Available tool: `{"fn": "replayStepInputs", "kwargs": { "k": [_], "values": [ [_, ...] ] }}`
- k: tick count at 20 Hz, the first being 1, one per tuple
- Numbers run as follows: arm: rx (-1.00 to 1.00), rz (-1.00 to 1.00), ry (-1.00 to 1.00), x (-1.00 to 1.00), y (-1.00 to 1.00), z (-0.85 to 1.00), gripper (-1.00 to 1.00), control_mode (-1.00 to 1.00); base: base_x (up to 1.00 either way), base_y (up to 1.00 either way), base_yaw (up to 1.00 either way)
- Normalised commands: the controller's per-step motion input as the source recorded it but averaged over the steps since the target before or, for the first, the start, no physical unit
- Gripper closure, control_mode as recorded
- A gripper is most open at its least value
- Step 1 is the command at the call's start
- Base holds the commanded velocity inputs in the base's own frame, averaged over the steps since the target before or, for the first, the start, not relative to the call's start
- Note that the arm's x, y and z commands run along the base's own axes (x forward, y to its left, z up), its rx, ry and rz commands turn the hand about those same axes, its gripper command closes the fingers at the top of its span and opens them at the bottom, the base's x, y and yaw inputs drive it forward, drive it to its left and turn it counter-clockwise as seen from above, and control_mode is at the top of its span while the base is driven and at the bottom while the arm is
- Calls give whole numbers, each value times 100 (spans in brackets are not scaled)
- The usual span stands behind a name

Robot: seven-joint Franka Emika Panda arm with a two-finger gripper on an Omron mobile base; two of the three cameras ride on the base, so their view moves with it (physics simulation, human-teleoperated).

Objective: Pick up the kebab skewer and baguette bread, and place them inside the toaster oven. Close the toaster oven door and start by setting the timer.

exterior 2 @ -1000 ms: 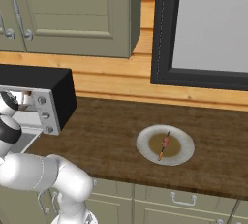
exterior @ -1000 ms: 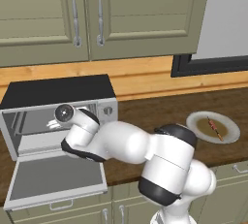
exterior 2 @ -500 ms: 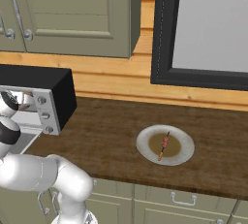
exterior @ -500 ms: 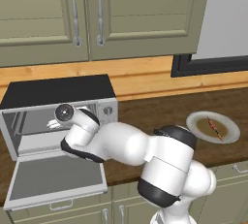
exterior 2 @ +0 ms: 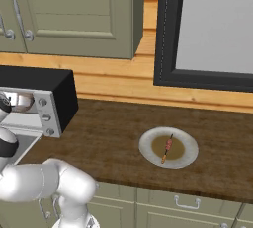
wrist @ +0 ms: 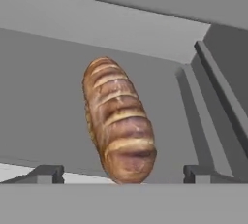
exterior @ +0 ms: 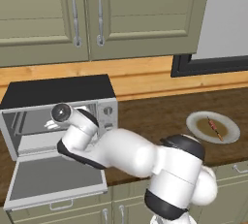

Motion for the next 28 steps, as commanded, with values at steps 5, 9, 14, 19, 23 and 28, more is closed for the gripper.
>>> {"fn": "replayStepInputs", "kwargs": {
  "k": [5, 9, 14, 19, 23, 28],
  "values": [
    [0, 5, 4, -89, -40, 48, -100, -100, 0, 0, 0],
    [0, 5, 13, -86, -86, 36, -100, -100, 0, 0, 0],
    [0, 0, 15, -57, -98, 33, -100, -100, 0, 0, 0],
    [0, 0, 13, -42, -100, 20, -100, -100, 0, 0, 0],
    [0, 0, 9, -30, -100, 10, -100, -100, 0, 0, 0],
    [0, 0, 7, -5, -100, 1, -100, -100, 0, 0, 0]
  ]
}}
